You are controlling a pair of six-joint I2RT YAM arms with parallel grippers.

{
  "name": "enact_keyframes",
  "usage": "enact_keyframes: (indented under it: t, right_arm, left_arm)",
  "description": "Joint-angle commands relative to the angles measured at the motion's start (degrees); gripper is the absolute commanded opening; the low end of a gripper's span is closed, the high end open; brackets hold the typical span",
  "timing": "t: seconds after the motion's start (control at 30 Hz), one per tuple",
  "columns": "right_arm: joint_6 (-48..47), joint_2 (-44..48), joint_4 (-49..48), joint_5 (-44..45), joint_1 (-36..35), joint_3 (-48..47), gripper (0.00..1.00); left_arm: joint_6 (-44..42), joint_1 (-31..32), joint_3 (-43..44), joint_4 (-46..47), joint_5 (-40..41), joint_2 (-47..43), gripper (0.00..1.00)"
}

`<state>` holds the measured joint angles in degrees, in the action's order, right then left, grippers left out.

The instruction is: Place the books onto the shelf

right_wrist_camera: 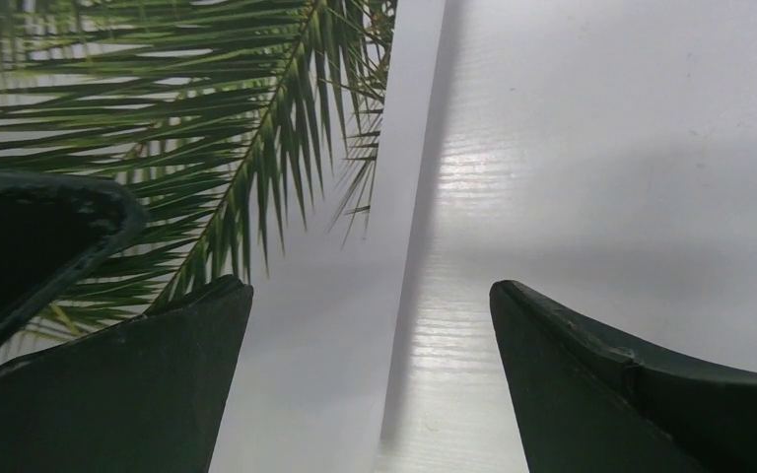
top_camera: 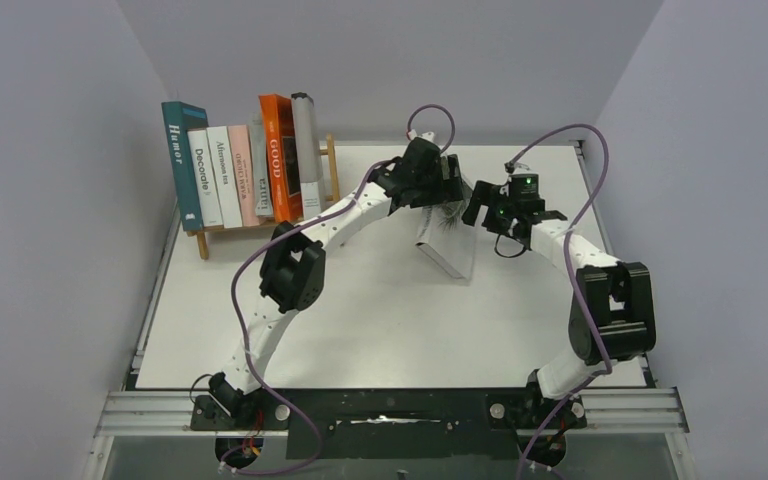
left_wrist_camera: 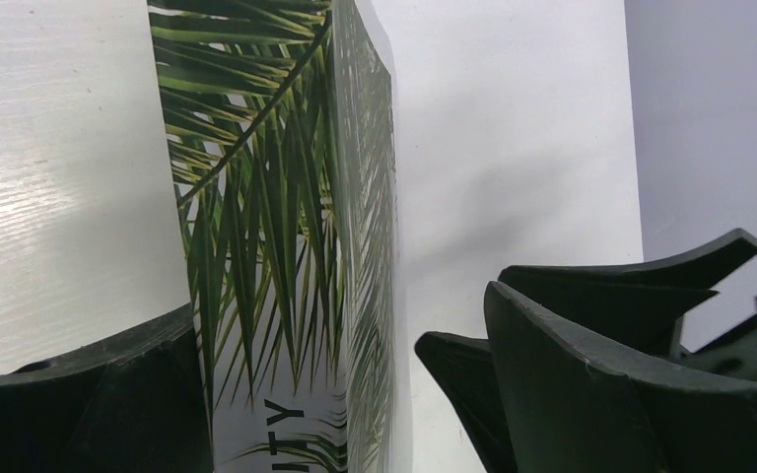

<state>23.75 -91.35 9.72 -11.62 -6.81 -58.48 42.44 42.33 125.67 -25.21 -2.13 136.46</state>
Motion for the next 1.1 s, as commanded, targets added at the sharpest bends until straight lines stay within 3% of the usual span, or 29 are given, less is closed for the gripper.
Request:
enact_keyframes:
  t: [0.0, 0.4, 0.7, 1.07]
  right_arm:
    - [0.07, -1.9, -0.65, 1.95, 0.13, 0.36, 0.99]
    - [0.33, -3.92, -3.59, 1.27, 0.92, 3.16, 0.99]
    - [0.61, -4.02, -4.86, 1.01, 1.48, 4.07, 0.99]
    - [1.21, -4.01, -5.76, 0.74, 1.68, 4.6, 0.99]
  left_arm:
    - [0.92, -0.14, -0.38, 5.59, -1.84, -5.42, 0.83]
    - [2.08, 0.11, -0.86, 8.77, -4.2, -5.27, 0.76]
    - [1.83, 0.82, -0.25, 9.38, -7.09, -3.71, 0.62]
    - [-4.22, 0.9, 2.43, 1.28, -6.55, -2.34, 0.58]
